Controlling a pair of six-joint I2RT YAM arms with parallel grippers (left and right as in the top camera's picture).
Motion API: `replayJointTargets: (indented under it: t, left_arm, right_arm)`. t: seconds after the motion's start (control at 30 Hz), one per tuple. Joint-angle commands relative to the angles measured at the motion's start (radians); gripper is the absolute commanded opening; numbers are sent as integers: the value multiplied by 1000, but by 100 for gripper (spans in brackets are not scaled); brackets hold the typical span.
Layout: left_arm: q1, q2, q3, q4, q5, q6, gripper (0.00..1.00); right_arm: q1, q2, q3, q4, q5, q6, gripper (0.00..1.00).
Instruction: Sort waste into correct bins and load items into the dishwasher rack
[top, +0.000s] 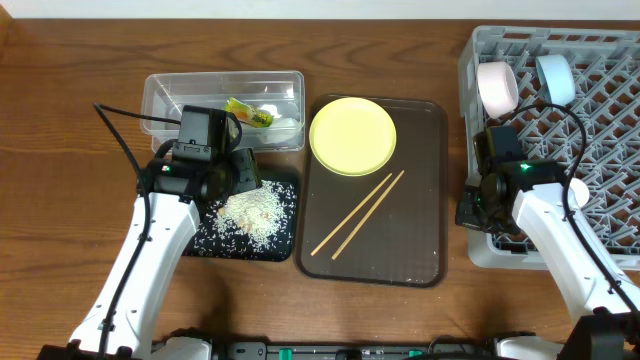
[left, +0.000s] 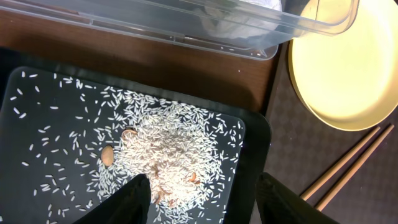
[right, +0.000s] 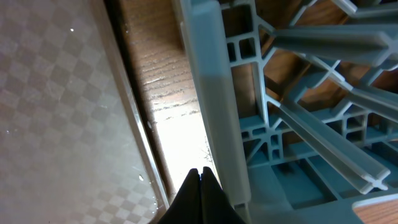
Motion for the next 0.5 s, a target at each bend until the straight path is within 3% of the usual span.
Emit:
replayJointTargets:
  t: [0.0, 0.13, 0.27, 0.37, 0.47]
  left_arm:
    - [4, -13, 4, 0, -13, 20, 57]
    - [4, -13, 4, 0, -13, 20, 57]
    - [4, -13, 4, 0, -13, 20, 57]
    - [4, -13, 4, 0, -13, 20, 57]
    - [4, -13, 4, 0, -13, 20, 57]
  right_arm:
    - [-29, 4, -6, 7, 90, -6, 1]
    - [-29, 4, -6, 40, -2, -102, 1]
    - [-20, 4, -6, 102, -382, -412, 1]
    - [-2, 5, -6, 127, -417, -406, 1]
    - [15, 5, -6, 124, -306, -358, 1]
